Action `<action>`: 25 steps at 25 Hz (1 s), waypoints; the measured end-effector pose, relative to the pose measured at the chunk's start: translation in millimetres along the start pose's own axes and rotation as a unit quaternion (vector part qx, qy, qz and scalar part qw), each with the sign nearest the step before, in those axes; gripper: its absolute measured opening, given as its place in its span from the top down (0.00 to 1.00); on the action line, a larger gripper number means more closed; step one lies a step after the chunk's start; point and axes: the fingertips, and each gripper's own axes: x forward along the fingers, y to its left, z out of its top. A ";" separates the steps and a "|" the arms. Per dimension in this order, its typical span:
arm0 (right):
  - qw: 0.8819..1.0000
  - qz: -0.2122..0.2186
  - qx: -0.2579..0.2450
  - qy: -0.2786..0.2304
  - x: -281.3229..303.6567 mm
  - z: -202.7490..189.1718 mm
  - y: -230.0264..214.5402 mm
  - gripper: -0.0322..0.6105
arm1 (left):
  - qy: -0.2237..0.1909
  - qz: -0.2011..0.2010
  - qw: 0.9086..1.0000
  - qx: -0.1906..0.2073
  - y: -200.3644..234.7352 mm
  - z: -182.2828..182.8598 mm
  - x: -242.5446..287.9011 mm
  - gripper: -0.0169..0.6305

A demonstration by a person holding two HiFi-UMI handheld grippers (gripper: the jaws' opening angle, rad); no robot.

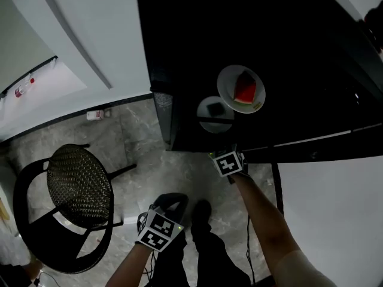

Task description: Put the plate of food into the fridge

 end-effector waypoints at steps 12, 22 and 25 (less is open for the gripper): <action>0.999 -0.010 0.011 -0.042 -43.5 10.7 8.4 0.64 | -0.017 0.024 0.999 -0.016 5.2 10.0 -14.6 0.96; 0.995 -0.022 0.099 -0.021 -117.1 29.7 30.2 0.91 | -0.035 0.068 0.996 -0.055 9.6 38.7 -52.9 0.96; 0.995 -0.022 0.099 -0.013 -142.6 35.0 37.6 0.91 | -0.040 0.075 0.995 -0.056 5.5 52.7 -72.5 0.96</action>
